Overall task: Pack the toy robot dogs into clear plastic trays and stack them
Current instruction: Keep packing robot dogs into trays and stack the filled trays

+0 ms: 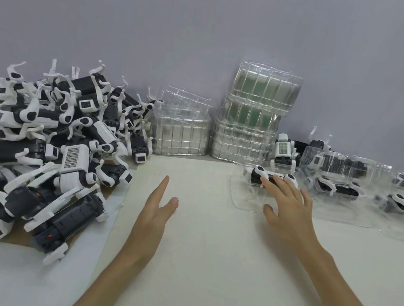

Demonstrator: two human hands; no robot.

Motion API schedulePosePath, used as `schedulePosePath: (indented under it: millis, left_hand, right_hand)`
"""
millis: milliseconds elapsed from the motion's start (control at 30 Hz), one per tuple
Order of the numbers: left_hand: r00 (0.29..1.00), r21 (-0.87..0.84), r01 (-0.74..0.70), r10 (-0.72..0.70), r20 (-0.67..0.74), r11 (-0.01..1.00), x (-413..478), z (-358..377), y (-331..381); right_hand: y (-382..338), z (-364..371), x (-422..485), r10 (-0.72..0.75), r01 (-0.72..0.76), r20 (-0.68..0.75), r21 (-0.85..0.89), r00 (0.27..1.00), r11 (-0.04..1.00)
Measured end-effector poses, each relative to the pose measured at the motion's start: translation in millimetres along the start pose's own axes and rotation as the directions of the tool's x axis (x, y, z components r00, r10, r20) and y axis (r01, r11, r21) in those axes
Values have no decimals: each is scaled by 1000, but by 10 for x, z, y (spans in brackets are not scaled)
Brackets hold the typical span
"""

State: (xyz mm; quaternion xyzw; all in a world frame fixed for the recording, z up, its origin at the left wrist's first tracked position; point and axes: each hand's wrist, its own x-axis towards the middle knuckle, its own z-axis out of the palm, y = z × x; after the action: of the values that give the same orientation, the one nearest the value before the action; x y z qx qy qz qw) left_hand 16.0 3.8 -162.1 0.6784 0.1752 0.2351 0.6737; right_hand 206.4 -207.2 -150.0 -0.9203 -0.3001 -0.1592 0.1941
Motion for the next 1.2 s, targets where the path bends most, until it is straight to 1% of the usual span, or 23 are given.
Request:
schedulePosePath:
  millis: [133, 233, 333, 400, 467, 567, 667, 767, 833, 933, 1000, 1100, 1200]
  left_hand:
    - [1000, 15, 0, 0, -3, 1000, 5, 1, -12]
    - [1000, 19, 9, -9, -5, 1000, -2, 3, -4]
    - [1000, 54, 18, -17, -20, 998, 1, 5, -11]
    - [1000, 119, 17, -14, -23, 993, -8, 17, -1]
    - [1000, 184, 6, -1, -28, 983, -12, 34, -1]
    - [999, 243, -12, 19, -26, 970, -4, 53, -6]
    - [998, 270, -38, 50, -36, 962, 28, 47, -12]
    - [997, 255, -56, 69, -42, 965, 73, 36, -26]
    - [997, 246, -54, 66, -43, 968, 86, 30, -26]
    - [997, 236, -57, 69, -42, 970, 101, 23, -14]
    - [996, 236, -63, 76, -47, 970, 110, 15, -9]
    - [995, 244, -74, 88, -48, 967, 123, 5, -10]
    - [998, 203, -43, 53, -46, 978, 122, -9, -18]
  right_hand:
    - [-61, -16, -17, 11, -11, -7, 48, 1000, 999]
    - [-171, -82, -13, 10, 4, -88, 159, 996, 987]
    - [-401, -158, 63, -49, 101, -185, 279, 981, 955]
    - [-614, -185, 197, -110, 171, -188, 353, 976, 920]
    - [-846, -189, 408, -170, 218, -154, 395, 973, 892]
    - [-1181, -116, 846, -248, 259, -74, 313, 966, 914]
    - [-1502, 33, 1345, -263, 260, -11, 198, 965, 945]
    - [-1730, 164, 1829, -228, 229, -58, 11, 972, 973]
    - [-1806, 230, 2102, -183, 182, -58, -30, 981, 983]
    - [-1857, 287, 2392, -81, 81, 51, 4, 995, 997]
    - [-1882, 287, 2498, -34, 31, 53, 63, 998, 998]
    - [-1959, 186, 2548, -37, 50, -64, 207, 997, 977]
    - [-2004, 0, 2388, -83, 147, -188, 360, 979, 921]
